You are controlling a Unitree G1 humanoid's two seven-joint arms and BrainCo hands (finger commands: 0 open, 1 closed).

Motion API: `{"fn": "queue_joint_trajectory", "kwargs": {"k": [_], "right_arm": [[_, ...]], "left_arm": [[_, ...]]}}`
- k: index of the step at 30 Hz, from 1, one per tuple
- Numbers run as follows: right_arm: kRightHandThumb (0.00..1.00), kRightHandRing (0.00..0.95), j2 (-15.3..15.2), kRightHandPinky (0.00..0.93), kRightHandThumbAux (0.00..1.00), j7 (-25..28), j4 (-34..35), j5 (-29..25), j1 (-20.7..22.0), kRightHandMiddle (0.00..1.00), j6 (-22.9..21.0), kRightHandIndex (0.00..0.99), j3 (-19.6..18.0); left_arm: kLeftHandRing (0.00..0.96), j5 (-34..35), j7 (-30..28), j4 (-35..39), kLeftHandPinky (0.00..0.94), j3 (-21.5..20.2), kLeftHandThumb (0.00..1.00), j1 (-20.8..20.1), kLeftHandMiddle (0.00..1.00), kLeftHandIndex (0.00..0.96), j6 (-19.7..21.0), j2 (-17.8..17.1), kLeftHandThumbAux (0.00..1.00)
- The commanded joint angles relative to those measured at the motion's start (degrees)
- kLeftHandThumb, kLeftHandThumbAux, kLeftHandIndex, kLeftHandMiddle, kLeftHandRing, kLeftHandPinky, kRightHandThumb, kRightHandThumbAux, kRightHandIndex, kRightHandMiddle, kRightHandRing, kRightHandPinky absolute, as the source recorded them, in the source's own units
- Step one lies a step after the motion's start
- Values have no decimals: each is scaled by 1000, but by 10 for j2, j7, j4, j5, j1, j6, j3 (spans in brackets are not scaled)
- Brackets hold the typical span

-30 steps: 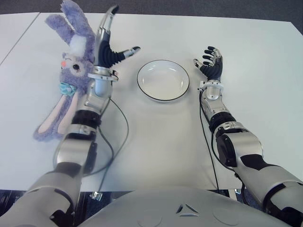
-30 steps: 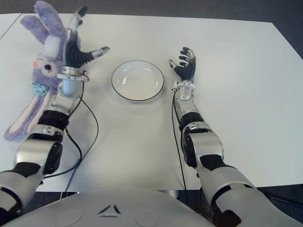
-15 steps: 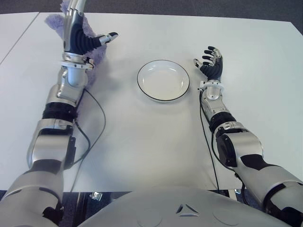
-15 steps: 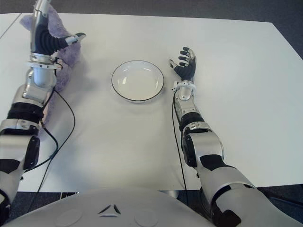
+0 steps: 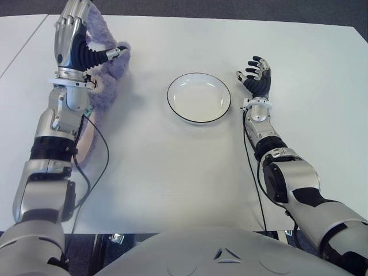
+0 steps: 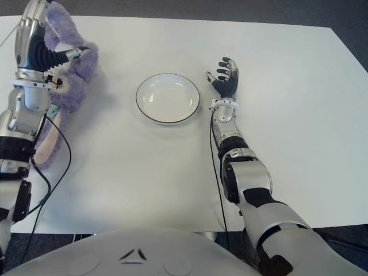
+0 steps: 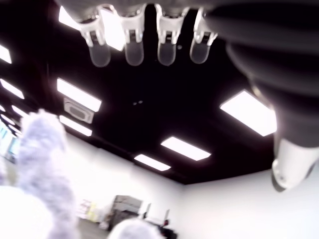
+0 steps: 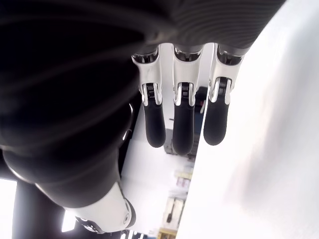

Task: Put the doll into the plate.

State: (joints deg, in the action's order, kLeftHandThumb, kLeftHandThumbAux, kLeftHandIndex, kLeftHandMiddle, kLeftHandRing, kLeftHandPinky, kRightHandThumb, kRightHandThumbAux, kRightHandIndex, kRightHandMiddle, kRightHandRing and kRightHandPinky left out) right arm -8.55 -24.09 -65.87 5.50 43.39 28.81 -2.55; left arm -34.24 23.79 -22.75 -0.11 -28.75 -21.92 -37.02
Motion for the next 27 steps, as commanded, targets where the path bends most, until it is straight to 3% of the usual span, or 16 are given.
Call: {"fn": "queue_joint_trajectory", "kwargs": {"k": [1, 14, 16, 21, 27], "right_arm": [[315, 314, 49, 340, 898, 11, -107, 23, -189, 290, -28, 205, 14], [343, 321, 47, 342, 893, 11, -107, 23, -191, 298, -25, 211, 14], [342, 321, 46, 342, 893, 11, -107, 24, -192, 298, -24, 210, 14], [338, 321, 45, 340, 891, 11, -107, 26, -192, 296, -24, 209, 16], [338, 318, 45, 336, 895, 11, -107, 25, -192, 297, -23, 209, 15]], "left_arm": [[0, -56, -60, 122, 0, -2, 0, 93, 0, 24, 100, -17, 573], [0, -52, -108, 221, 0, -12, 0, 187, 0, 0, 159, -14, 602], [0, -51, -113, 231, 0, -12, 0, 198, 0, 0, 161, -16, 601], [0, -25, -167, 296, 0, -24, 0, 271, 0, 0, 159, -32, 584], [0, 8, -224, 304, 0, -35, 0, 308, 0, 0, 151, -54, 595]]}}
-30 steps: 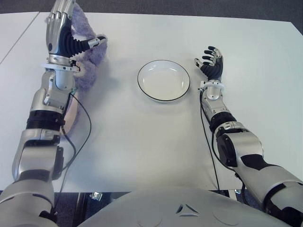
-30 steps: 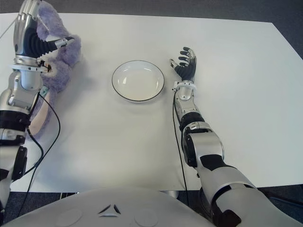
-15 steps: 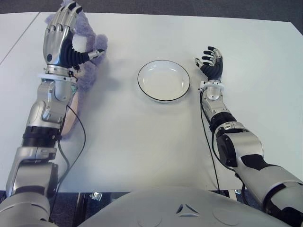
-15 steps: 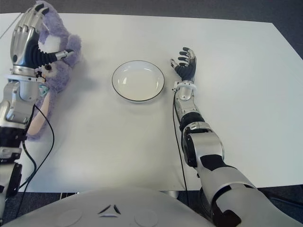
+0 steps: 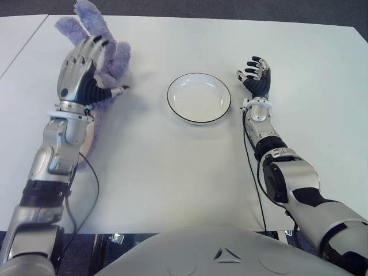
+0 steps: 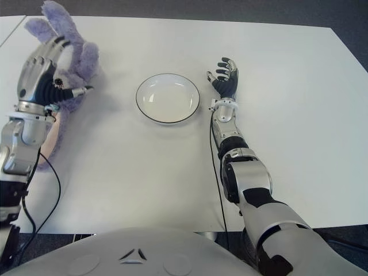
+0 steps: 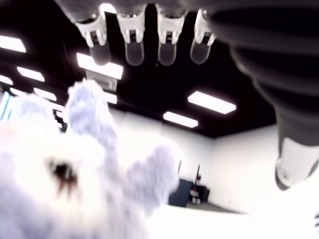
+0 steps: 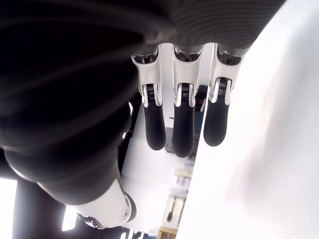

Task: Put the doll into the plate.

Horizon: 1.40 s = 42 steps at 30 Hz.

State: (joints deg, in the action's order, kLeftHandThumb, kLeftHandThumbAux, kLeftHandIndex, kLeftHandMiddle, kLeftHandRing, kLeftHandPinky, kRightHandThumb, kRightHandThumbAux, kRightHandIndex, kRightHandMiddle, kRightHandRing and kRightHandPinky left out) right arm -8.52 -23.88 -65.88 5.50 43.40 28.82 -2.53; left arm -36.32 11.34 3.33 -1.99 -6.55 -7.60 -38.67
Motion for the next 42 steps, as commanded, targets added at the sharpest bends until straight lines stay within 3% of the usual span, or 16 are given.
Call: {"fn": "queue_joint_trajectory", "kwargs": {"k": [1, 6, 17, 30, 39, 42], "right_arm": [[340, 317, 44, 335, 898, 10, -107, 24, -191, 297, -23, 209, 15], [372, 313, 45, 329, 908, 9, -107, 20, -191, 302, -23, 212, 10], [434, 303, 43, 315, 925, 13, -107, 15, -191, 301, -24, 213, 5], [609, 285, 40, 253, 921, 15, -107, 10, -191, 303, -24, 211, -2], [731, 291, 37, 244, 903, 16, -107, 10, -191, 301, -25, 212, -6], [757, 295, 36, 242, 899, 16, -108, 10, -190, 302, -26, 216, -7]], "left_arm": [[0, 31, -107, 44, 0, -15, 0, 88, 0, 0, 10, -39, 602], [0, 49, -156, 23, 0, -1, 0, 78, 0, 0, 18, -45, 615], [0, 52, -199, -22, 0, 9, 0, 78, 0, 13, 26, -51, 669], [0, 40, -193, -46, 0, 13, 0, 96, 0, 17, 26, -55, 689], [0, 14, -151, -67, 0, 11, 0, 97, 0, 12, 40, -43, 670], [0, -7, -114, -74, 0, 6, 0, 94, 0, 5, 48, -35, 662]]}}
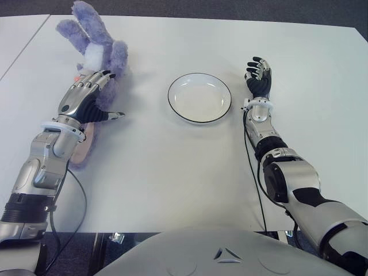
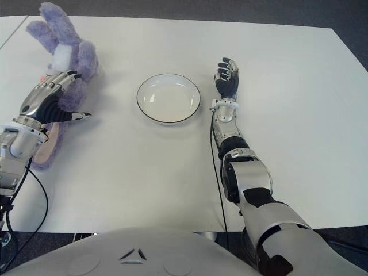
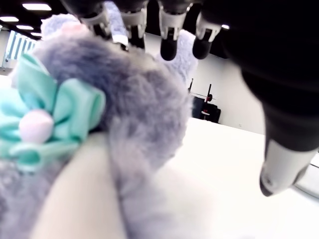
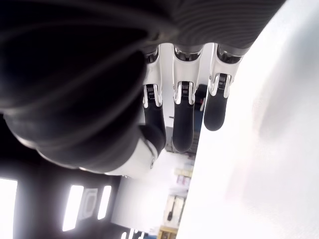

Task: Put the doll into the plate.

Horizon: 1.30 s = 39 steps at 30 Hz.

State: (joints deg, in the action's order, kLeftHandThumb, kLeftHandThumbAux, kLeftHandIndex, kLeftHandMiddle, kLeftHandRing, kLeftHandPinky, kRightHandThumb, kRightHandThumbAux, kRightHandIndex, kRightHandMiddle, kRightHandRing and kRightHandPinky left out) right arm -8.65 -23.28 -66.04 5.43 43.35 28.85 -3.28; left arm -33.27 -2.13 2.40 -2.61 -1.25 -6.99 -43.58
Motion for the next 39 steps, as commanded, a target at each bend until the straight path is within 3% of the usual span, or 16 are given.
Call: {"fn": "queue_joint_trajectory", "kwargs": {"k": [1, 12, 22, 39], "right_arm": [[769, 298, 37, 241, 896, 9, -106, 11, -189, 303, -27, 216, 1], [836, 316, 36, 241, 879, 11, -106, 11, -188, 304, -27, 216, -1], [864, 329, 33, 229, 871, 8, -106, 15, -189, 307, -26, 219, 2], [884, 351, 34, 246, 861, 8, -107, 14, -188, 309, -29, 225, 1]], "left_arm": [[0, -44, 31, -66, 0, 10, 1, 40, 0, 3, 45, 16, 659], [0, -127, 144, -72, 0, 7, 45, 23, 0, 0, 112, 27, 648], [0, -197, 218, -3, 0, 17, 55, 31, 0, 0, 178, 64, 668], [0, -267, 320, -2, 0, 22, 104, 17, 0, 0, 231, 81, 670]]}}
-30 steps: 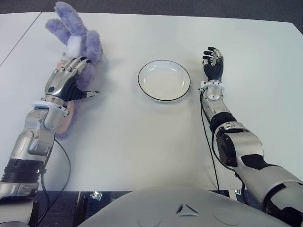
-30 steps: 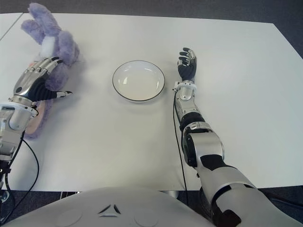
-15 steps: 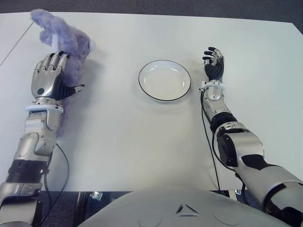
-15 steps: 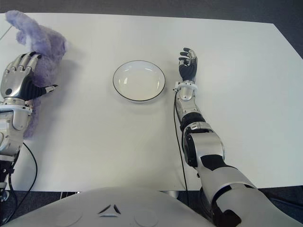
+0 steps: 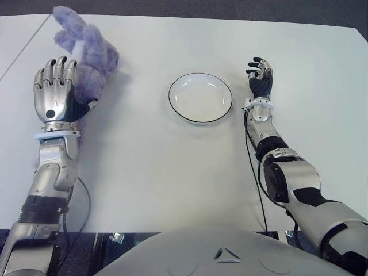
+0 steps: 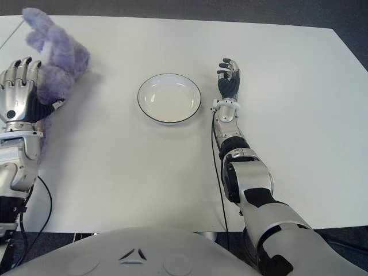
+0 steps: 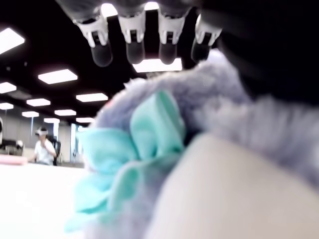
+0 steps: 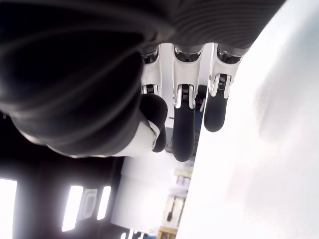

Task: Put the doll into the plate.

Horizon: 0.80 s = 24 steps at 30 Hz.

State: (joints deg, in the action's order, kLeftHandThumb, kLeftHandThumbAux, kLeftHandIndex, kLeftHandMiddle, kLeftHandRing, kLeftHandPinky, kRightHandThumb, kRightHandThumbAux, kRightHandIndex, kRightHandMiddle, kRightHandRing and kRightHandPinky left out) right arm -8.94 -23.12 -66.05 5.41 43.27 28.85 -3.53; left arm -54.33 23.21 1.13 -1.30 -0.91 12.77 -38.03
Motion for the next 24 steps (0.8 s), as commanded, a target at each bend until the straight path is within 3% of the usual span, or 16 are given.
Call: {"fn": "queue_joint_trajectory", "kwargs": {"k": [1, 11, 17, 24], "right_arm": [[885, 351, 37, 249, 861, 7, -106, 14, -187, 309, -29, 226, 3], [894, 355, 34, 269, 849, 1, -106, 22, -188, 298, -24, 245, 10], [902, 375, 32, 283, 843, -7, -107, 29, -189, 298, -23, 254, 17], [933, 419, 31, 306, 835, -14, -107, 32, -190, 300, -22, 267, 21]], "left_arm": [[0, -59, 70, 10, 0, 9, 94, 13, 0, 0, 35, 26, 665], [0, -63, 71, -23, 0, 15, 34, -20, 0, 0, 65, 38, 637], [0, -76, 15, -21, 0, 30, 5, -32, 0, 0, 113, 49, 627], [0, -56, -20, -60, 75, 42, 0, -64, 0, 0, 130, 48, 639]]}}
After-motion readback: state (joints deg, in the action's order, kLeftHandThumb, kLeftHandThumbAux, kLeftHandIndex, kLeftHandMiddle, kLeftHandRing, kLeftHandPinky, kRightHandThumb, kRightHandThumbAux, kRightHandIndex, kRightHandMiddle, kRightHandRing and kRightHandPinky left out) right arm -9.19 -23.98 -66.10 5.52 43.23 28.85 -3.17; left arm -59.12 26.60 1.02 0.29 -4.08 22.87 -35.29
